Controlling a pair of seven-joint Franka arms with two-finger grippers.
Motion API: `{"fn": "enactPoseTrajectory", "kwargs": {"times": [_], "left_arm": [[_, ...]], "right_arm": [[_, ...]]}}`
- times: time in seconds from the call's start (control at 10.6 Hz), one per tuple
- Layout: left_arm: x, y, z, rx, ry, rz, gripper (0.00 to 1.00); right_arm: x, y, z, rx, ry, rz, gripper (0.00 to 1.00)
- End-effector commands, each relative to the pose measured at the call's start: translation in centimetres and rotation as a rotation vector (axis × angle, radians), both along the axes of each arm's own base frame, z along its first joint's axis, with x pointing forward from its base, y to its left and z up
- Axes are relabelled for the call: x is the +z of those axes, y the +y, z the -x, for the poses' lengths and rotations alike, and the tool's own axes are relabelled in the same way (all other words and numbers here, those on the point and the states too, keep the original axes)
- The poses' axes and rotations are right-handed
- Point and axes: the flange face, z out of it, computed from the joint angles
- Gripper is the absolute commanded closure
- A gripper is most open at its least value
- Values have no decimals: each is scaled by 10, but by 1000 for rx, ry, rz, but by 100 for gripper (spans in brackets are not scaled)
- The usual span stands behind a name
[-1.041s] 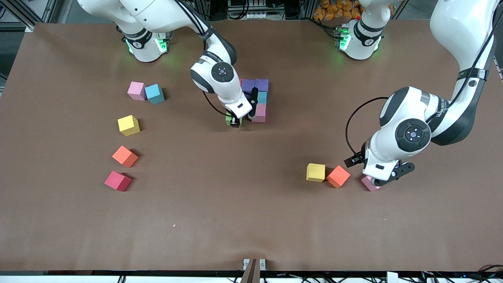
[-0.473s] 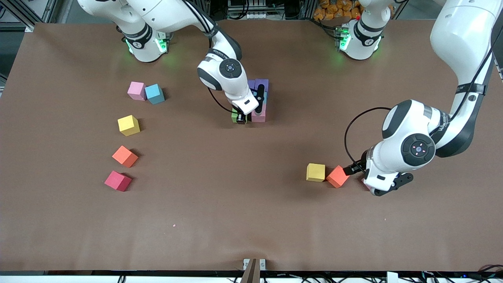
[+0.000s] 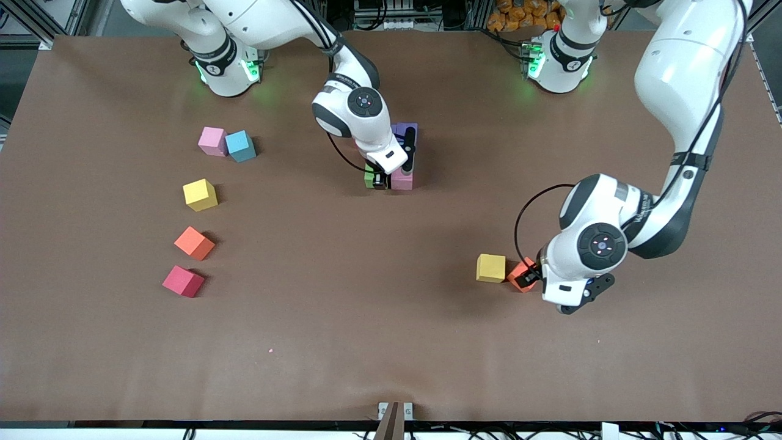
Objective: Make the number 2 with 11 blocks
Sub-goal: 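Place green with the right gripper while the left gripper grasps orange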
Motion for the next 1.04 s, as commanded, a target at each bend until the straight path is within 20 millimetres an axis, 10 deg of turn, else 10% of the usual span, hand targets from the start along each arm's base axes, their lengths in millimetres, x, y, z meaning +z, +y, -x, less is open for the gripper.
{"fn": "enactPoseTrajectory", "kwargs": {"times": [0.0,0.66,0.95], "left_arm": [[-2,2,-11,24,-34,21,0],[-31,2,-10,27,-24,29,0],[-42,7,-10,36,-12,35,0]], "right_arm": [[-4,8,-2,-8,-13,4,70],[-6,11,-6,-11,-18,1,68],[-5,12,-5,-22,-19,1,41]]}}
